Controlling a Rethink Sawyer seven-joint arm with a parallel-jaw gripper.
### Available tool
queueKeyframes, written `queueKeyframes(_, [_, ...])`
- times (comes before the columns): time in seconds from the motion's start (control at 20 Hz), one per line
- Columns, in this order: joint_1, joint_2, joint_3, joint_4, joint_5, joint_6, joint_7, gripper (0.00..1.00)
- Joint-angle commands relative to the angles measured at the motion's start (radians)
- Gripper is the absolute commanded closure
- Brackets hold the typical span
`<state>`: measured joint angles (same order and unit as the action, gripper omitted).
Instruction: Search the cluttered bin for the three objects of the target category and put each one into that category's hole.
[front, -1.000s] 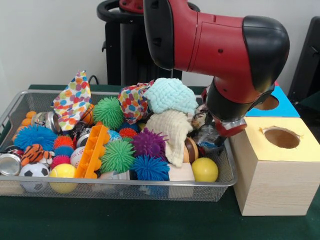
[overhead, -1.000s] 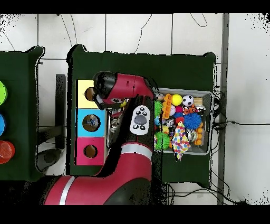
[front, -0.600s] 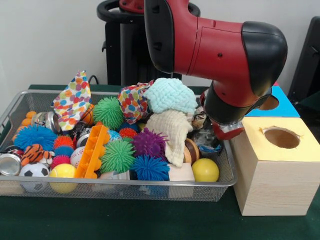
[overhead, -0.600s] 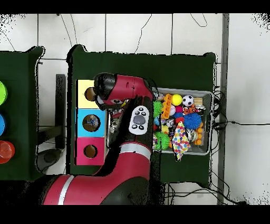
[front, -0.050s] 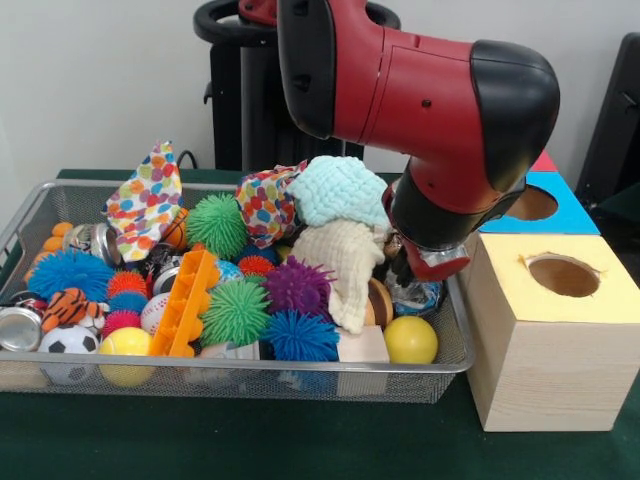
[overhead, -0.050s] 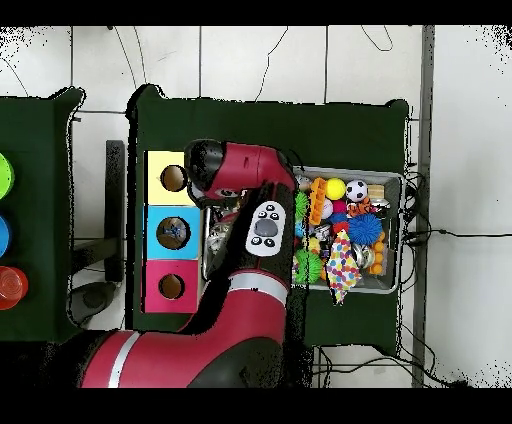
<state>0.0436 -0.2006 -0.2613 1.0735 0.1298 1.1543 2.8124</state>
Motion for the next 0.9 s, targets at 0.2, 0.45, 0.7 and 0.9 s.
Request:
queueKeyframes(0.2, [0.009,0.071,0.086,0.057,0.02,-0.136,0.104,1.0])
queueKeyframes(0.45, [0.01,0.042,0.059,0.02,0.007,-0.069,0.097,1.0])
queueKeyframes(0.7, [0.028,-0.057,0.017,-0.036,0.005,0.207,0.104,1.0])
queueKeyframes(0.9, [0.036,-0.092,0.003,-0.066,-0.002,0.311,0.11,1.0])
